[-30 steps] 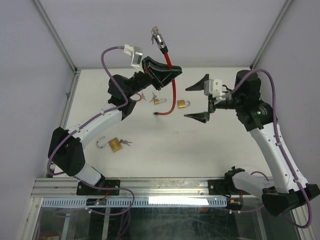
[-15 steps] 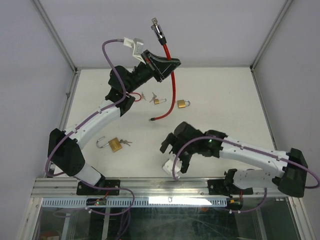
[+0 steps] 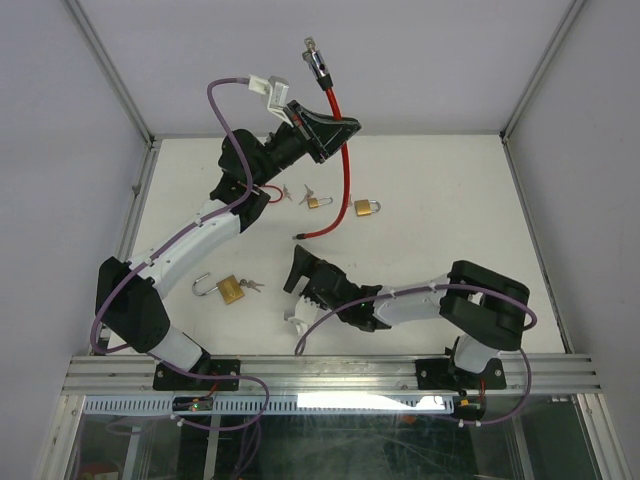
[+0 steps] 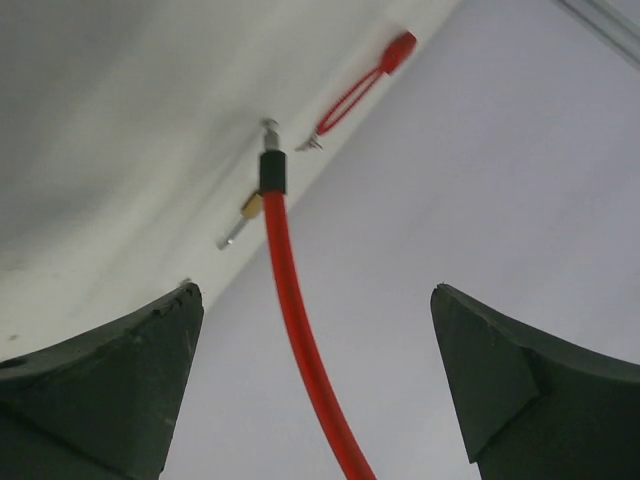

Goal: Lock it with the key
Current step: Lock the lock.

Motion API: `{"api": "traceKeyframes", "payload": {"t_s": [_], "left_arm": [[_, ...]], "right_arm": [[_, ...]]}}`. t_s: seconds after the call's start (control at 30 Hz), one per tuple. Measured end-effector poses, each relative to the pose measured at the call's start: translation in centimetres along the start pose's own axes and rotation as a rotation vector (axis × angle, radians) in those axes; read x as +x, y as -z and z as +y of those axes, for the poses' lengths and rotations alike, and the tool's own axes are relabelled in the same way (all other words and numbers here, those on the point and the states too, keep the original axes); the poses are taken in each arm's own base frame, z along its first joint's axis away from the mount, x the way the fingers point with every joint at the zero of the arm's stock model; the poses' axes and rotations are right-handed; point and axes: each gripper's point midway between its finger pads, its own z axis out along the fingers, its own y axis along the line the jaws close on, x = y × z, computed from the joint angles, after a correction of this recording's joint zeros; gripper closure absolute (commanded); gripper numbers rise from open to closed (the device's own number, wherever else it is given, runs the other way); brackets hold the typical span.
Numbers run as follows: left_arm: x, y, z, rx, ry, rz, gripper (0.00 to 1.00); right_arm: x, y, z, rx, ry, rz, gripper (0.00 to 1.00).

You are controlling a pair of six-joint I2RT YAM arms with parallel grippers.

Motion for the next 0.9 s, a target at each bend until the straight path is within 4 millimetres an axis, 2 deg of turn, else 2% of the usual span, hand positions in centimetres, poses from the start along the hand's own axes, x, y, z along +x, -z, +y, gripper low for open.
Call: {"api": "traceKeyframes", "payload": {"t_s": [0.1, 0.3, 0.53, 0.6, 0.7, 0.8, 0.9], "left_arm": [[0.1, 0.0, 0.0, -0.002, 0.009, 0.004, 1.00], [0.1, 0.0, -0.1, 0.001, 0.030, 0.007, 1.00], [0.0, 0.0, -0.8, 0.025, 0.061, 0.016, 1.00], [-0.3, -0.1, -1.2, 0.036, 0.065, 0.014, 1.00], [-0.8, -0.3, -1.7, 0.049, 0.072, 0.007, 1.00], [-1.0, -0.3, -1.9, 0.058, 0.078, 0.010, 1.00], [-0.6, -0.2, -1.4, 0.046, 0.088, 0.026, 1.00]], "right_arm": [[2.4, -0.5, -1.7, 0.077, -0.004, 0.074, 0.04], [6.9, -1.8, -1.3, 0.110, -0.007, 0.158, 0.11], [8.8, -3.1, -0.6, 0.185, 0.021, 0.127, 0.23], [9.2, -3.4, -1.0, 0.219, 0.022, 0.111, 0.37], [9.3, -3.5, -1.7, 0.268, 0.029, 0.089, 0.73], [8.9, -3.7, -2.2, 0.301, 0.046, 0.069, 0.92], [8.7, -3.5, -2.9, 0.336, 0.057, 0.060, 1.00]]}}
